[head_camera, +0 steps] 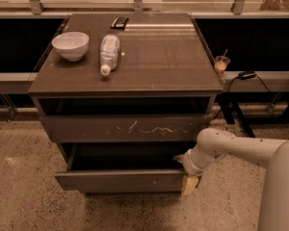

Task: Open middle drawer

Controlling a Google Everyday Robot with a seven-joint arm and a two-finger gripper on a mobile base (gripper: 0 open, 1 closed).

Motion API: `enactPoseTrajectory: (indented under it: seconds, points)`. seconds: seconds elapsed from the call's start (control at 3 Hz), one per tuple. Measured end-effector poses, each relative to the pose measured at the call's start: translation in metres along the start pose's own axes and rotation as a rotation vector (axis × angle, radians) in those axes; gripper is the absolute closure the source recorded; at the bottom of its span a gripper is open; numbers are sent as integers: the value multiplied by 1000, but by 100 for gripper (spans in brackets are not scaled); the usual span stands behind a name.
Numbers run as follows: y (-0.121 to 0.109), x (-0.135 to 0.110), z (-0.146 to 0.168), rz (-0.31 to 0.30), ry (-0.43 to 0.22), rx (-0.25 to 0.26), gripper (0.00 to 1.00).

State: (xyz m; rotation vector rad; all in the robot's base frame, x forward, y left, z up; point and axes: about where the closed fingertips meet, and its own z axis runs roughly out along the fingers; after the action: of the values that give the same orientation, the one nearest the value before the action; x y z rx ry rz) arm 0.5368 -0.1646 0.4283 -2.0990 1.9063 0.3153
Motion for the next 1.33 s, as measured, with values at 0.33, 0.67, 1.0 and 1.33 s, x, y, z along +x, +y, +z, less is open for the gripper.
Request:
enactPoseTrajectory:
  seconds: [0.33, 0.67, 1.0, 1.33]
  points:
    - [11, -4, 1, 12, 13, 0, 40]
    - [17, -11, -3, 10, -15, 7, 63]
    - [20, -18, -6, -12, -31, 0, 67]
    - [22, -26, -8, -40, -53, -16, 67]
